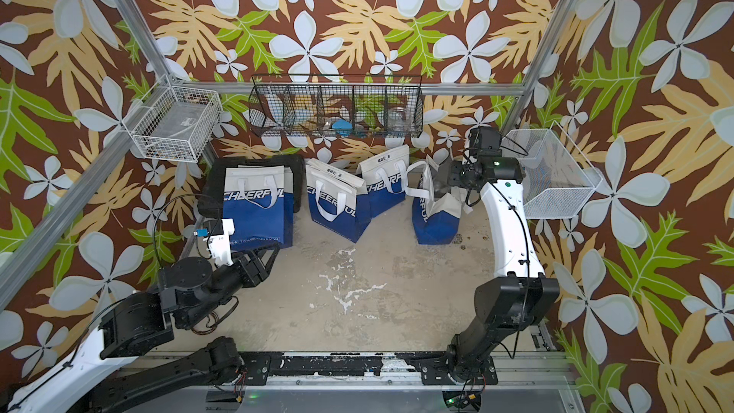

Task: Open the takeout bag
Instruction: Place the takeout bag at the center of the board, then adjust the takeout bag at the center of the board.

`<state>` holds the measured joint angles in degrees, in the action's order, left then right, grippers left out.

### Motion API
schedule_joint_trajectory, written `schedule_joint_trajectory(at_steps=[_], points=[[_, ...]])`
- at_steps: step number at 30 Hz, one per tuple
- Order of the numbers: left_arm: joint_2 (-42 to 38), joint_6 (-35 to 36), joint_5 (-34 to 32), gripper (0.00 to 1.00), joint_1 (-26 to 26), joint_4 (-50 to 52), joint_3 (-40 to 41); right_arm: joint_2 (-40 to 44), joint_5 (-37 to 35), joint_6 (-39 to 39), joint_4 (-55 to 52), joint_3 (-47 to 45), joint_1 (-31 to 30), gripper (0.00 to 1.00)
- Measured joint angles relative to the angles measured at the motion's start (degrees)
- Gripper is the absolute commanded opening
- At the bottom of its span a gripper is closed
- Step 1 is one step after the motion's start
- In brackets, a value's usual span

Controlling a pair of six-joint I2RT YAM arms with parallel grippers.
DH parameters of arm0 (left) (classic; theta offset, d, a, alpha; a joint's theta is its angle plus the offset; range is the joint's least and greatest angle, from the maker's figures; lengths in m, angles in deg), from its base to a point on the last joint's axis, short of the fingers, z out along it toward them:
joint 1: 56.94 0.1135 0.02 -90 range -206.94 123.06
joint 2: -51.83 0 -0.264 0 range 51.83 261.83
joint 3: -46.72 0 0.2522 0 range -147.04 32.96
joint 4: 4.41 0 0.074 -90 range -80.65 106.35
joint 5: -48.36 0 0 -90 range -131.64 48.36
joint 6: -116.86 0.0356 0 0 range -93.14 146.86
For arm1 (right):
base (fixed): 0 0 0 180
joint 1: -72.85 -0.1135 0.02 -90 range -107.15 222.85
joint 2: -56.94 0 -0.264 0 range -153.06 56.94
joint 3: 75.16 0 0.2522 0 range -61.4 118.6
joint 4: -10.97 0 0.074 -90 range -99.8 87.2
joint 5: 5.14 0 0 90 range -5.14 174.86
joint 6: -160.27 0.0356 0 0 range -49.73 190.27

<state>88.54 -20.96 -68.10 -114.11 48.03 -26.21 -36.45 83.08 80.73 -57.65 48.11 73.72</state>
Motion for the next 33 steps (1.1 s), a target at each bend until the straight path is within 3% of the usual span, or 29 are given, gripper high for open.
schedule_joint_trajectory(at_steps=[6,10,11,18,29,33], points=[[-0.7,-0.1,-0.7,0.61,0.0,0.0,2.4,9.2,-6.4,-0.4,4.7,1.1,-14.3,0.68],[-2.1,-0.5,-0.5,0.59,0.0,-0.2,4.9,13.9,-4.1,0.5,11.9,-13.3,-20.1,0.49],[-2.5,-0.8,-0.3,0.58,0.0,-0.4,5.6,13.9,-3.0,1.5,13.7,-17.0,-20.3,0.49],[-6.1,-2.6,1.5,0.57,0.0,-1.3,10.8,7.7,8.2,5.9,28.5,-31.0,-21.1,0.47],[-8.5,-3.3,-0.5,0.59,0.0,-0.6,9.8,-0.5,12.5,10.5,43.0,-34.4,-34.3,0.44],[-8.5,-3.3,-3.3,0.60,0.0,1.6,7.8,-3.5,14.2,11.0,44.2,-31.6,-38.7,0.45]])
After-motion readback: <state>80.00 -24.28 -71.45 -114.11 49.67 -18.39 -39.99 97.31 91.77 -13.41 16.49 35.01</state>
